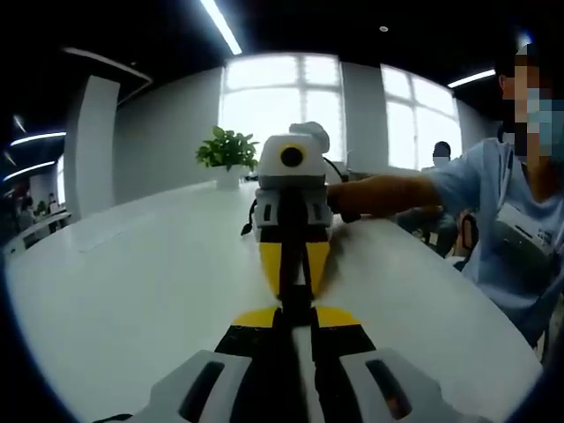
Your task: Snap the two parts of the plastic buckle together until the buckle closes and remains connected.
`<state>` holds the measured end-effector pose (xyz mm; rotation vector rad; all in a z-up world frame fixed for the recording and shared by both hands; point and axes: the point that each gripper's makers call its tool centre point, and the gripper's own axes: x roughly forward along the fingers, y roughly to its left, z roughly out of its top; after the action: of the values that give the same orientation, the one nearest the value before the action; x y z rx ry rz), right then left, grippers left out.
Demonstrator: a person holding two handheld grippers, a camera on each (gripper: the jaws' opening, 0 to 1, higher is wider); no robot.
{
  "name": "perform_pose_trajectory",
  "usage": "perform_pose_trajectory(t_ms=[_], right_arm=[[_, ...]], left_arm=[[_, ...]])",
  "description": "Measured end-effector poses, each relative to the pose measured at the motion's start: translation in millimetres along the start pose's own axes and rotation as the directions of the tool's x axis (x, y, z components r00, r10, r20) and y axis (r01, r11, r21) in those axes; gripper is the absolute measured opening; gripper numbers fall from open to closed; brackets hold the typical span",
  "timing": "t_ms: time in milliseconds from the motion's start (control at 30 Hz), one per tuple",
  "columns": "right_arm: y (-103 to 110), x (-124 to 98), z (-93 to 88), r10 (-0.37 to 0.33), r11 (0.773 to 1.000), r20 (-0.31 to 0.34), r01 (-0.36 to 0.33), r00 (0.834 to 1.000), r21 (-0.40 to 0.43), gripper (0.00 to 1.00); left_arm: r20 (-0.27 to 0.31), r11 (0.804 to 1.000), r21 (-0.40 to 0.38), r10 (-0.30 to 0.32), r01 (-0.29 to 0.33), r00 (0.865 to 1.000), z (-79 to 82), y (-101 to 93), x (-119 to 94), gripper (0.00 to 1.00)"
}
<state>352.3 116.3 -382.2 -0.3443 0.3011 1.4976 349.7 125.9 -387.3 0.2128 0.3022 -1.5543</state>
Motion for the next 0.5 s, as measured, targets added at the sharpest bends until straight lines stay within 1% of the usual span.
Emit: perform_pose_trajectory(t_ms=[33, 67, 100, 133, 167, 233, 267, 333, 367, 433, 500], right_arm=[[-1, 0, -0.2, -0.003, 1.0, -0.002, 0.003, 1.0, -0.001, 0.12], [-3, 0, -0.4, -0.006, 1.0, -0.005, 0.006, 1.0, -0.002, 0.12], [-6, -1, -0.6, -0.009, 1.0, -0.012, 0.009, 1.0, -0.002, 0.12], [-9, 0, -0.5, -0.015, 1.0, -0.016, 0.015, 1.0, -0.002, 0.12], [-10, 0, -1.3, -0.019, 1.0, -0.021, 0.019, 1.0, 0.003, 0.12], [-13, 1, -2.2, -0.031, 0.999, -0.029, 0.032, 0.999, 0.018, 0.12], [-15, 1, -2.3, -0.039, 0.999, -0.035, 0.04, 0.999, 0.016, 0.12], [-16, 1, -2.3, -0.045, 0.999, -0.046, 0.046, 0.998, 0.005, 0.12], [-17, 1, -2.5, -0.048, 0.999, -0.049, 0.049, 0.998, 0.004, 0.12], [-19, 1, -2.9, -0.049, 0.999, -0.057, 0.049, 0.997, 0.004, 0.12], [-24, 2, -1.9, -0.052, 0.999, -0.07, 0.052, 0.996, -0.001, 0.12]], left_arm=[[-0.004, 1.0, 0.005, 0.004, -0.004, 1.0, 0.3, 1.5, -1, 0.12], [-0.005, 0.999, 0.029, 0.013, -0.013, 1.0, 2.7, 2.7, -2, 0.12], [0.028, 0.999, 0.03, 0.012, -0.013, 1.0, 9.3, 2.9, -5, 0.12], [0.083, 1.0, 0.008, 0.003, -0.004, 0.997, 18.5, 0.7, -7, 0.13], [0.118, 1.0, -0.009, 0.001, 0.0, 0.993, 24.1, 0.6, -9, 0.14], [0.208, 1.0, -0.028, 0.008, -0.003, 0.978, 38.9, 2.2, -16, 0.16], [0.233, 0.999, -0.034, 0.017, -0.01, 0.972, 43.0, 3.6, -19, 0.17], [0.257, 0.999, -0.038, 0.026, -0.017, 0.966, 47.7, 6.2, -24, 0.18], [0.279, 0.999, -0.042, 0.032, -0.021, 0.96, 51.6, 7.2, -25, 0.18], [0.343, 0.997, -0.047, 0.068, -0.055, 0.937, 63.2, 15.2, -30, 0.18], [0.346, 0.996, -0.059, 0.089, -0.073, 0.934, 64.4, 18.2, -33, 0.18]])
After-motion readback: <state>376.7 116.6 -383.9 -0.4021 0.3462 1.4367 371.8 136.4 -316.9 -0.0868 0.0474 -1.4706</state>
